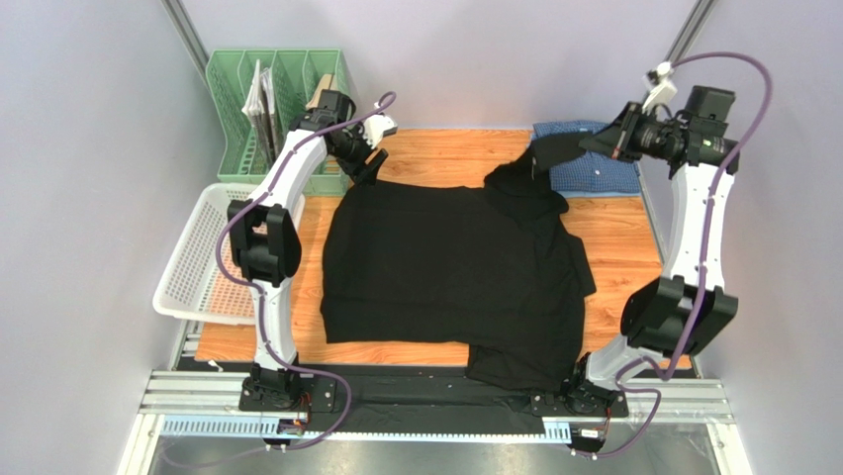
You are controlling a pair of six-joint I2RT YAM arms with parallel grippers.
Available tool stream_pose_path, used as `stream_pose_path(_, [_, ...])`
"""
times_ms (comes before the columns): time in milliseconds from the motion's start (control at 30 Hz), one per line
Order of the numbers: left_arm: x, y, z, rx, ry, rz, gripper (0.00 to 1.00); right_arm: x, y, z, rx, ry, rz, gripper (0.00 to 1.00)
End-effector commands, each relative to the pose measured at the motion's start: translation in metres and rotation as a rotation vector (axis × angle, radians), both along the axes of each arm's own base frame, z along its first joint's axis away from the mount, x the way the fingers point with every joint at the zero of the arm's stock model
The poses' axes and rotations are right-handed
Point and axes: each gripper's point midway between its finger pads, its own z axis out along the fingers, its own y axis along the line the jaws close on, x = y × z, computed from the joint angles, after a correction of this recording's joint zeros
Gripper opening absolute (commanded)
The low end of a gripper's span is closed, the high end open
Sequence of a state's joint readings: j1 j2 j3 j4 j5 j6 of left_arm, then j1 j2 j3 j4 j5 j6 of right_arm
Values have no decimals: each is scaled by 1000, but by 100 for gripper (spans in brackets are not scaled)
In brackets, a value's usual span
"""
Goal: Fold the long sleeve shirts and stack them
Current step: Fold the shirt
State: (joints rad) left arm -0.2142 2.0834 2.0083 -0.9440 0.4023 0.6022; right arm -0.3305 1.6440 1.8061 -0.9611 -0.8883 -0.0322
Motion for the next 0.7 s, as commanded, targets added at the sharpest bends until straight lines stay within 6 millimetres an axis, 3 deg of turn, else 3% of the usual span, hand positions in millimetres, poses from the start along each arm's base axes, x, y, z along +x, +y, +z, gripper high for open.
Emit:
stream_pose_path(0, [28,-6,-7,5,-74,-118,73,-3,29,105,236,-238,57,0])
stream_pose_path(100, [43,-7,-18,5,-101,-143,72,-10,35,141,255,-329,65,0])
stream_pose_path(367, [66,-3,-46,46,-136,-202,67,-34,62,190,293,-433,133,0])
stream_pose_path(667, [88,1,-71,101,-169,-246,63,-54,73,199,304,-434,164,0])
